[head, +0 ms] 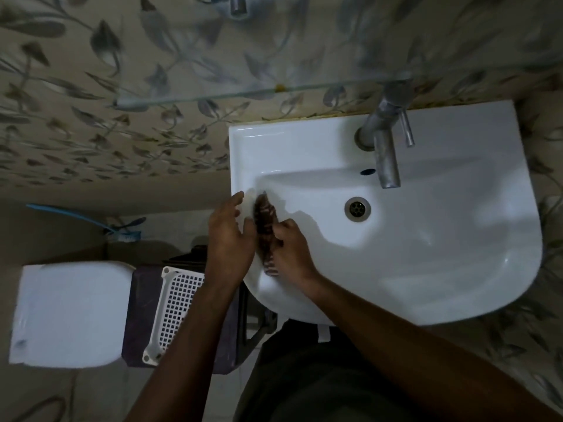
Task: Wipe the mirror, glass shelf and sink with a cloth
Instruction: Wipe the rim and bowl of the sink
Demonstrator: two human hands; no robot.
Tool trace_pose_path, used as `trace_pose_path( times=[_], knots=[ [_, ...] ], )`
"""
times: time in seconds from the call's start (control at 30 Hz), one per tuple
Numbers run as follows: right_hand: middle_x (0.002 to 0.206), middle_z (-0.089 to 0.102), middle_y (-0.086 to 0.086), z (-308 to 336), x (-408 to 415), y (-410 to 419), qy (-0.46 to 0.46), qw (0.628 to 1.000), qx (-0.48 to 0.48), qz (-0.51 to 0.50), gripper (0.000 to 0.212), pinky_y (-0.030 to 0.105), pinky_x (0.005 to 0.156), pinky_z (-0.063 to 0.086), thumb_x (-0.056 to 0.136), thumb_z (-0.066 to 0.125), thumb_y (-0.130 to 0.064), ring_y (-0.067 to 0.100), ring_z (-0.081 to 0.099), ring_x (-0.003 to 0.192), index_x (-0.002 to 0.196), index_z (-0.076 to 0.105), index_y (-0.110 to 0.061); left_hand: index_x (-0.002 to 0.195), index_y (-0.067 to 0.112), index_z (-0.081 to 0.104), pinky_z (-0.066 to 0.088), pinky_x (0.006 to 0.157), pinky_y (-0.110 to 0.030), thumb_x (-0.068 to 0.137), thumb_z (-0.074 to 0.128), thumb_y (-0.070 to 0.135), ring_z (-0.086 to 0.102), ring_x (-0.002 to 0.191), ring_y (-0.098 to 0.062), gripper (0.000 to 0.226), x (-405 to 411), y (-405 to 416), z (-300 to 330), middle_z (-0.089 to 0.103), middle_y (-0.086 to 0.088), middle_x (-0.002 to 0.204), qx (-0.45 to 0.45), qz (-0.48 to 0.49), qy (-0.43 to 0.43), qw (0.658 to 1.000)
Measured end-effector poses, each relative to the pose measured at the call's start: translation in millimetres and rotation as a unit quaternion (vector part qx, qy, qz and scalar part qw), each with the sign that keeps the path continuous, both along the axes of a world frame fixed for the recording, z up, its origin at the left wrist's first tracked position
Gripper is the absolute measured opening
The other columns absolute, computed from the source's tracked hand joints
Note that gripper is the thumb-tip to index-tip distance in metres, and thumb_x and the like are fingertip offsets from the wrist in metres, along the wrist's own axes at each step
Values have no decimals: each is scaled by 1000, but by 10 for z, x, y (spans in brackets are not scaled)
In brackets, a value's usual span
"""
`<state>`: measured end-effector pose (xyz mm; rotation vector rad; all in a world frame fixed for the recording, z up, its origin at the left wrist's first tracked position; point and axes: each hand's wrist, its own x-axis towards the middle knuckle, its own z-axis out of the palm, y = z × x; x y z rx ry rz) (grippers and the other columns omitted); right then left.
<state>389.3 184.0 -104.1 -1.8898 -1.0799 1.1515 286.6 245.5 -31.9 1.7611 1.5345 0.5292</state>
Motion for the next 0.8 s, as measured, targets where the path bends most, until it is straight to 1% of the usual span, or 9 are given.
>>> trace_pose_path(
  times=[0.07,0.13,0.2,0.27,0.4,0.53,0.6,0.67,0.8],
  knots=[
    [107,50,10,85,-93,10,8,999,47,-4,25,27,82,51,95,49,-9,23,59,94,115,64,-7,133,19,56,50,90,-31,96,54,16,56,104,-6,37,-38,-2,19,57,8,121,17,17,-13,1000],
    [110,49,14,99,-45,202,-17,998,68,-5,27,32,87,52,97,49,-3,27,59,96,121,62,-3,134,18,56,49,89,-30,95,55,16,56,105,-9,39,-68,-8,11,57,6,123,8,26,-14,1000],
    [114,48,18,116,44,461,-38,996,80,-7,31,37,90,51,100,47,-5,31,58,98,128,59,-1,137,17,54,48,88,-28,94,56,13,55,106,-12,43,-95,-15,-13,56,1,128,-7,21,-8,1000],
    [119,47,19,87,94,614,-49,994,94,-16,32,41,94,51,101,45,-8,32,58,102,130,57,-1,139,18,52,48,89,-28,94,55,12,55,107,-12,45,-104,-30,-30,54,2,129,-13,17,-8,1000],
    [118,48,13,-56,-6,209,-71,996,56,-18,30,39,90,49,99,43,-15,31,54,104,125,55,-6,137,21,53,50,93,-35,92,55,11,54,106,-12,46,-103,-44,-51,50,8,121,-8,20,-13,1000],
    [117,46,10,-124,-53,-218,-101,993,12,56,40,46,86,55,98,53,-14,30,59,97,138,50,-17,137,21,52,50,96,-45,92,55,11,54,110,-17,46,-104,-35,-88,50,7,119,-13,4,-6,1000],
    [116,45,10,-85,-48,-132,-92,994,31,54,43,48,87,54,98,51,-11,31,58,98,140,49,-16,137,20,53,49,97,-48,92,56,11,53,113,-21,46,-119,-25,-99,50,6,119,-9,-2,-2,1000],
    [116,45,13,7,-34,53,-92,993,55,42,45,45,90,52,98,49,-7,31,56,99,142,48,-13,137,19,53,48,97,-49,91,57,11,53,115,-23,46,-137,-13,-100,49,7,119,-4,2,-5,1000],
    [112,45,15,150,9,398,-66,996,62,-13,32,42,87,51,102,49,-16,31,57,94,132,58,-7,136,27,52,50,97,-44,93,57,14,53,111,-16,46,-189,-5,-70,48,11,121,-5,23,-22,999]
  ],
)
